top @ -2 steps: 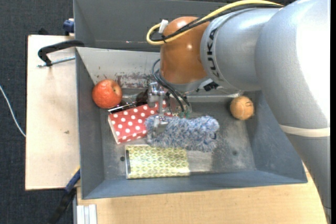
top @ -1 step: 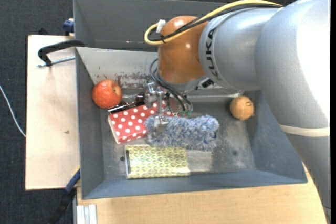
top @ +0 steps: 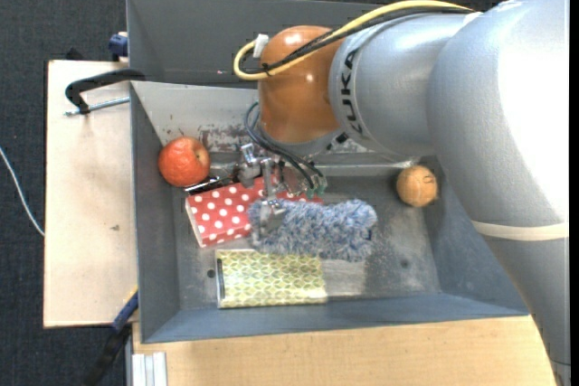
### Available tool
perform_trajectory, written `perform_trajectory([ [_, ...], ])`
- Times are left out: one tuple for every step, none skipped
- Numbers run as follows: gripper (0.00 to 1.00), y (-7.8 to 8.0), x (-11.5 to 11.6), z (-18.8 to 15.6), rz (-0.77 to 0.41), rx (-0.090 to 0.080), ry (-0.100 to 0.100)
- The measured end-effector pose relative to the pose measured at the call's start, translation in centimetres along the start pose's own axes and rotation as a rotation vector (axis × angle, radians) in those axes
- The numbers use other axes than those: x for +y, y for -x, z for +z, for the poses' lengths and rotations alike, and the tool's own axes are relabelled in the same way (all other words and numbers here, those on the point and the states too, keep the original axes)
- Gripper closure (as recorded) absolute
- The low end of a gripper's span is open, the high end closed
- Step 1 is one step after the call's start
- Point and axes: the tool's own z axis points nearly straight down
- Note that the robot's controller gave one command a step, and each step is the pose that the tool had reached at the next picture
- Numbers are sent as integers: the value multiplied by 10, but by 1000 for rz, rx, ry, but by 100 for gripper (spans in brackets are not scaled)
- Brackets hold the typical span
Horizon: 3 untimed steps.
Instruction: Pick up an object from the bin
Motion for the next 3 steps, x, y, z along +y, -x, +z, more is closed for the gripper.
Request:
perform_trajectory([
  [100, 0, 0, 0, 0, 0, 1],
  [100, -10, 15, -36, -18, -8, 25],
  [100, -2, 34, -53, -195, -51, 20],
])
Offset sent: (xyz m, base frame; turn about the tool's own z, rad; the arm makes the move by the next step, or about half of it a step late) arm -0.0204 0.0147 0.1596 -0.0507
